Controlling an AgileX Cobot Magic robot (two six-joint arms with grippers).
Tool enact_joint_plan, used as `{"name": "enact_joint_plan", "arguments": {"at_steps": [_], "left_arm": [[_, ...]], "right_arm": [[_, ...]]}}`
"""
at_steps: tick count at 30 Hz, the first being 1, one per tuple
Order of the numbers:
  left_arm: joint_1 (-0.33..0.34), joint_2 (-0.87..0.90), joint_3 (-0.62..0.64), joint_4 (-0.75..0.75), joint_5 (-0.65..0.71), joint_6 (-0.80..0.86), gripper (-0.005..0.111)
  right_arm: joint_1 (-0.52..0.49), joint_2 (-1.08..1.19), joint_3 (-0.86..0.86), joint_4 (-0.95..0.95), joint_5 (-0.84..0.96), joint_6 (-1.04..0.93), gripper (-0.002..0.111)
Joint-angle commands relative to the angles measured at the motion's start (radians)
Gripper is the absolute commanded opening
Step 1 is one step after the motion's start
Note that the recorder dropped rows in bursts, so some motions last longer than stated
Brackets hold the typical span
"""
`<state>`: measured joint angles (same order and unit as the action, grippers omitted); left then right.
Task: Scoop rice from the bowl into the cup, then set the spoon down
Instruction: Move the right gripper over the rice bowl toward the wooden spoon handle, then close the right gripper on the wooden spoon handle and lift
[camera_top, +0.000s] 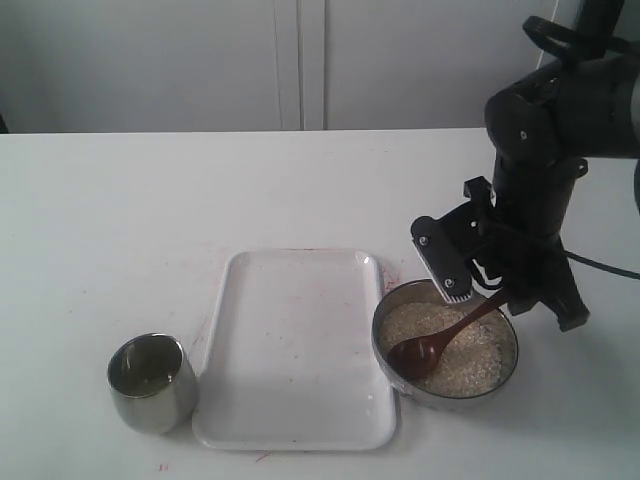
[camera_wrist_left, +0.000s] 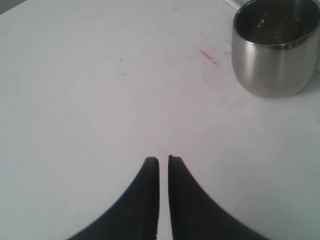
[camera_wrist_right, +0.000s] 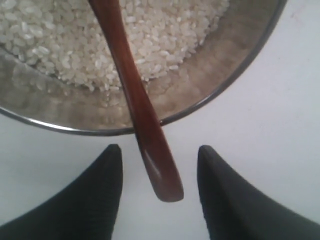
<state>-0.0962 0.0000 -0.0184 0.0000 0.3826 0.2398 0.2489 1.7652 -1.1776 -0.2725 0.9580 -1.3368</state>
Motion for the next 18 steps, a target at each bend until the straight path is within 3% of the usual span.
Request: {"name": "enact_joint_plan", "arguments": {"at_steps": [1,5,10,18], "left_arm": [[-0.005,0.000,0.008,-0.006,0.052,-0.005,0.014],[-0.005,0.000,0.008,-0.006,0.052,-0.005,0.014],[-0.005,0.000,0.008,-0.006,0.052,-0.005,0.014],[-0.005,0.000,0.008,-0.006,0.052,-0.005,0.014]], "right_arm": [[-0.001,0.028,0.005,0.001,0.004,-0.013,0.044],[-0.001,0.044,0.005,0.003,0.001,-0.004,0.042],[-0.001,0.046,0.005,-0.007,-0.001,-0.004,0.028],[-0.001,0.026,0.003,-0.018,0.068,0.019,0.017]]}}
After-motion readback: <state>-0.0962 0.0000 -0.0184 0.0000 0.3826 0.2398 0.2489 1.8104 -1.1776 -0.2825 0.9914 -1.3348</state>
